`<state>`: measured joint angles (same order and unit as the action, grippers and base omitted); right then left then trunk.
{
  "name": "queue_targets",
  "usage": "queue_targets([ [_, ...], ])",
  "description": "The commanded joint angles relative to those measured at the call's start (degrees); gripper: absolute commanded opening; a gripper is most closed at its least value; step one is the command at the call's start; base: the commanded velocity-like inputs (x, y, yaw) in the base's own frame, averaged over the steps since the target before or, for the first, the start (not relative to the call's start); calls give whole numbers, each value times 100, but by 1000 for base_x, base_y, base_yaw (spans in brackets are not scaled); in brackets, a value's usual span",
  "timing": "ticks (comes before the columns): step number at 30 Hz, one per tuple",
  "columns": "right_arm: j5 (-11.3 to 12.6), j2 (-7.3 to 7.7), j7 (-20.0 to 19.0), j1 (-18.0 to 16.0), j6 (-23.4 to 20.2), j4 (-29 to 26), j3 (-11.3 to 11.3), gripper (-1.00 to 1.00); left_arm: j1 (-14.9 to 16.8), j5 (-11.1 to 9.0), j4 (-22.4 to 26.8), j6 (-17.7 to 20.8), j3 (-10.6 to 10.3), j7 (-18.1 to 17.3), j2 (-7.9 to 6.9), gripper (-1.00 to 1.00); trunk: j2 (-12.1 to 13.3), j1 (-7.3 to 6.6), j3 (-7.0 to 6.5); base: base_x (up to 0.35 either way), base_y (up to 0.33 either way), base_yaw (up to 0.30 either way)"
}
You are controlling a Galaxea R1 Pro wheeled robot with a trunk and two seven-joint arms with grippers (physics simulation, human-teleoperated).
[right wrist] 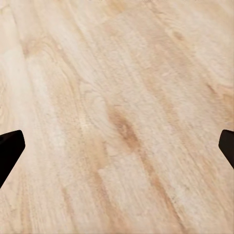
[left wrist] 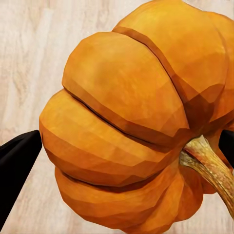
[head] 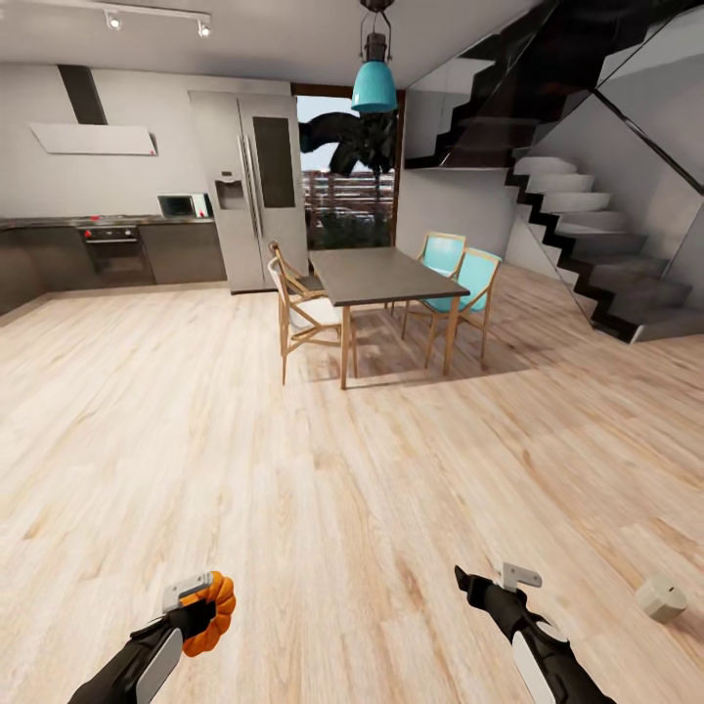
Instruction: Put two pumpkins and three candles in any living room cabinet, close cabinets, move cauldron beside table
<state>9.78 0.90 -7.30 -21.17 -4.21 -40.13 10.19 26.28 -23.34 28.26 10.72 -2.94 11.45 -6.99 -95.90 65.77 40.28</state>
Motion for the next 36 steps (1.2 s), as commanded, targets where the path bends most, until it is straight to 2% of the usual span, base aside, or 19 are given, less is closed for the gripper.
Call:
queue_targets([
  [1,50,-2,-34,-1,-36,-7,18,100,0,-47,13,25,-31,42,-5,-100,39,-23,-13,0,0,0],
  [11,54,-2,-26,-1,-31,48,18,100,0,-44,2,22,-33,42,-4,-100,440,-243,-193,0,0,0],
  [36,65,-10,15,5,-27,1032,27,100,4,-73,-22,108,-31,42,-14,-100,1443,-792,-641,0,0,0],
])
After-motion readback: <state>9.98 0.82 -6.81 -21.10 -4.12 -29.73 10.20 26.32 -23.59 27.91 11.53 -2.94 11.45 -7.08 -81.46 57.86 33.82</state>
